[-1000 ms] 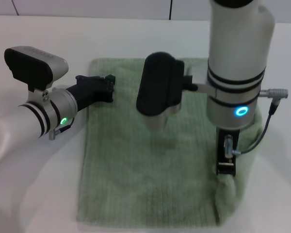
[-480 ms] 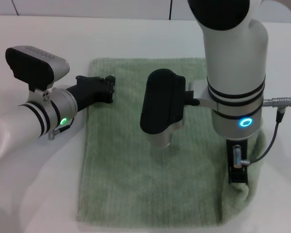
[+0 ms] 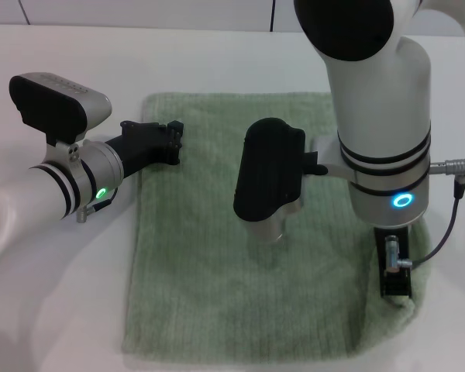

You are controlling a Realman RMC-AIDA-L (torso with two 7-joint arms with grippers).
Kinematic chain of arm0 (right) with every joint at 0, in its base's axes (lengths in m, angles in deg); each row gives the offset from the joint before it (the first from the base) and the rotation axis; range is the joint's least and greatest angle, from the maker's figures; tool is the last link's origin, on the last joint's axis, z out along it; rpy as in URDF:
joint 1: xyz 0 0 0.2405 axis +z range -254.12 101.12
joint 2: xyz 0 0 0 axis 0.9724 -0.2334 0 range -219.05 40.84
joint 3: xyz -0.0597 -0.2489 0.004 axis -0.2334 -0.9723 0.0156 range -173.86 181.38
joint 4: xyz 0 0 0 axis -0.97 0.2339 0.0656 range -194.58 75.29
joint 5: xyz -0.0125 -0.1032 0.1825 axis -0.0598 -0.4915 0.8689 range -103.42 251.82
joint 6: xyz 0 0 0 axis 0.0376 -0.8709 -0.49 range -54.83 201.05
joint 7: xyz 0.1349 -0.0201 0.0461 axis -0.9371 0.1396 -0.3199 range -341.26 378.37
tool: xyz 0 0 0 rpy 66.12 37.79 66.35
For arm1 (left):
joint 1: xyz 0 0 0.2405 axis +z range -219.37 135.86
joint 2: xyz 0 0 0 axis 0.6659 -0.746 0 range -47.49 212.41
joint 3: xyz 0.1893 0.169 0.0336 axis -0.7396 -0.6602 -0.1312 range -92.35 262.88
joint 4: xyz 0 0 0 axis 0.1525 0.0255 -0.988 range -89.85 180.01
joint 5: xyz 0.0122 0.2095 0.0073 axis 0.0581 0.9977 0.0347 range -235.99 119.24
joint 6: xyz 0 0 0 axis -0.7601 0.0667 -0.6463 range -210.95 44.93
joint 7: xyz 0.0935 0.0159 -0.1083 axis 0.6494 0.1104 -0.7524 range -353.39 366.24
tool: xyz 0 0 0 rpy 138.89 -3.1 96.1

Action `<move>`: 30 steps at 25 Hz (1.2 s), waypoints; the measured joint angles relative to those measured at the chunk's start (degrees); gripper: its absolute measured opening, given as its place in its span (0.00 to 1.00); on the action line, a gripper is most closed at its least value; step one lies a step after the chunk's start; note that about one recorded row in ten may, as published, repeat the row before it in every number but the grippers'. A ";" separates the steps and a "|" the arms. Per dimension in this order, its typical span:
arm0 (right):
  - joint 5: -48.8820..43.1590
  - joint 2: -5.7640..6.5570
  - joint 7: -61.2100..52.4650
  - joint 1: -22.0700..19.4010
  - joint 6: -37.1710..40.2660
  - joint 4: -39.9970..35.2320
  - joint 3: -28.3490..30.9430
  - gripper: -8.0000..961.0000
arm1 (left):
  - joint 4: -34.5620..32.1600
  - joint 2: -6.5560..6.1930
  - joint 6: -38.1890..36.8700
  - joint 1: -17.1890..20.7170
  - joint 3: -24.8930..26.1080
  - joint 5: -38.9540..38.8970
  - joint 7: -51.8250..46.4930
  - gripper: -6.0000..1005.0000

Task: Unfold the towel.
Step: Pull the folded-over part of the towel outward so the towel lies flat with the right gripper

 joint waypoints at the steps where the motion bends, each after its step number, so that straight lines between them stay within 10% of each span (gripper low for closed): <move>1: -0.14 0.00 -0.01 0.02 -0.04 0.17 0.00 0.03 | 0.00 0.00 0.01 -0.01 0.00 0.00 -0.02 0.01; 30: 2.96 -0.62 -0.64 1.43 -0.78 7.93 -3.29 0.03 | -0.86 0.00 0.01 0.48 -0.10 -0.01 -0.17 0.01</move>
